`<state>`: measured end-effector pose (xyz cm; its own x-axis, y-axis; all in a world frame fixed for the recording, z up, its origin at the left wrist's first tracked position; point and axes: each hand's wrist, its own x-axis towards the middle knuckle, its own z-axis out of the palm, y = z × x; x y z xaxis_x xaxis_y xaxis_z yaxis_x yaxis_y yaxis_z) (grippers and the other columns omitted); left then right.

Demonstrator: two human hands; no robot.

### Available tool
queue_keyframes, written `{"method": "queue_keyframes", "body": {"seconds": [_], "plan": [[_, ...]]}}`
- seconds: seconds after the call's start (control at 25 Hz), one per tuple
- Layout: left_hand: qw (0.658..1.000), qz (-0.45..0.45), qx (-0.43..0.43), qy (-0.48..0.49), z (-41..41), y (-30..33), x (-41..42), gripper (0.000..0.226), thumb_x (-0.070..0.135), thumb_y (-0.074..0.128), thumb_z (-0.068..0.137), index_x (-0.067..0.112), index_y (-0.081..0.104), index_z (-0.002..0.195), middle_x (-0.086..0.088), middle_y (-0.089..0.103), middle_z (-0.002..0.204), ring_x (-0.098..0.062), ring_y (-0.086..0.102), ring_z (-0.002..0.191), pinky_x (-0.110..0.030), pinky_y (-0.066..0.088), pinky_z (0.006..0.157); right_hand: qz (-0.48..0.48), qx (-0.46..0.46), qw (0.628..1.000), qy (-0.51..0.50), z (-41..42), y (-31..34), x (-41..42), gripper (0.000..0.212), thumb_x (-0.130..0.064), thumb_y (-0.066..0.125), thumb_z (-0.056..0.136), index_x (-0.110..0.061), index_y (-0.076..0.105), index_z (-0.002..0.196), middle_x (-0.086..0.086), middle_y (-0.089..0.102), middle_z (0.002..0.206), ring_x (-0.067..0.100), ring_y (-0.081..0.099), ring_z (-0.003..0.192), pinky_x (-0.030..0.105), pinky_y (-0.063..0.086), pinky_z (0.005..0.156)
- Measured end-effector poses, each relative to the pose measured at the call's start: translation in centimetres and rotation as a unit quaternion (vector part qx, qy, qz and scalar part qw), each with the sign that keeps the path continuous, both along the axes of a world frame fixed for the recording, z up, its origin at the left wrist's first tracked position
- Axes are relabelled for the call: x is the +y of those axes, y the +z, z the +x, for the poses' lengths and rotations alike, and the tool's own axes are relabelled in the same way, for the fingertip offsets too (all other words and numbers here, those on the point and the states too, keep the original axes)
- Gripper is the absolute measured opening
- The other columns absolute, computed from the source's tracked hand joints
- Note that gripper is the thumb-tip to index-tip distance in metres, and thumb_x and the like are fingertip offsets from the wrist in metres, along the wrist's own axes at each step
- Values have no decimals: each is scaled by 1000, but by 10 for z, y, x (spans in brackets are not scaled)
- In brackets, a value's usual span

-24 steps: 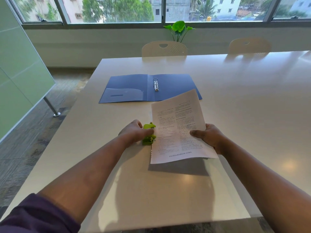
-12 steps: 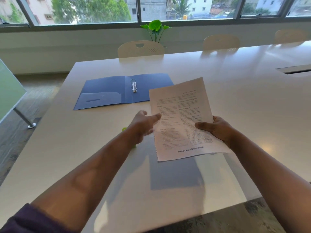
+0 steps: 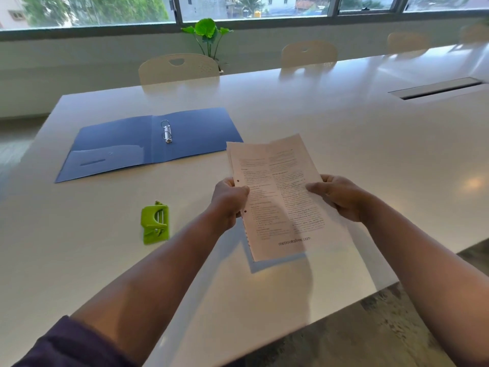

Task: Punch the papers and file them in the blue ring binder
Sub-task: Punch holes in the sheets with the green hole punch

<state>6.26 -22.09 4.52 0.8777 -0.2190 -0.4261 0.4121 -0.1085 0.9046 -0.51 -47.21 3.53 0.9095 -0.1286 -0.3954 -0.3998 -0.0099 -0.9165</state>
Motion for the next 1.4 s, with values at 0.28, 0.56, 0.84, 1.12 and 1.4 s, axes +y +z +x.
{"method": "queue_keyframes", "body": {"seconds": [0.28, 0.56, 0.84, 1.12, 1.4], "plan": [[999, 38, -20, 14, 2, -32, -54, 23, 4, 56, 96, 12, 64, 116, -7, 74, 112, -28, 75, 88, -39, 66, 65, -248, 56, 962, -97, 13, -5, -33, 13, 3, 58, 86, -4, 65, 94, 15, 73, 101, 29, 70, 92, 42, 60, 79], [932, 256, -247, -71, 1, -31, -73, 55, 16, 67, 87, 16, 39, 134, -5, 67, 124, -29, 69, 105, -36, 59, 76, -377, 33, 918, -118, 11, -10, -48, 16, -6, 51, 80, -12, 66, 85, 7, 69, 85, 29, 64, 83, 30, 45, 64], [821, 419, -357, -154, 5, -44, -65, 55, 40, 58, 95, 25, 45, 146, -7, 64, 133, -33, 63, 116, -42, 52, 89, -502, 43, 860, -81, 12, -20, -44, 34, -15, 55, 83, -17, 66, 115, 13, 70, 113, 35, 62, 107, 34, 43, 79], [794, 463, -350, -181, 6, -54, -64, 43, 49, 48, 100, 25, 59, 133, -7, 34, 143, -34, 50, 123, -45, 42, 104, -616, 78, 781, -61, 10, -20, -30, 49, -26, 55, 89, -16, 54, 136, 14, 53, 136, 40, 52, 125, 51, 41, 100], [757, 483, -397, -190, 3, -64, -64, 41, 48, 38, 101, 22, 58, 127, -4, 45, 151, -33, 38, 128, -46, 31, 102, -609, -42, 791, 26, 15, -30, 19, 62, -40, 46, 98, -25, 35, 157, 4, 26, 167, 22, 21, 154, 49, 16, 117]]}}
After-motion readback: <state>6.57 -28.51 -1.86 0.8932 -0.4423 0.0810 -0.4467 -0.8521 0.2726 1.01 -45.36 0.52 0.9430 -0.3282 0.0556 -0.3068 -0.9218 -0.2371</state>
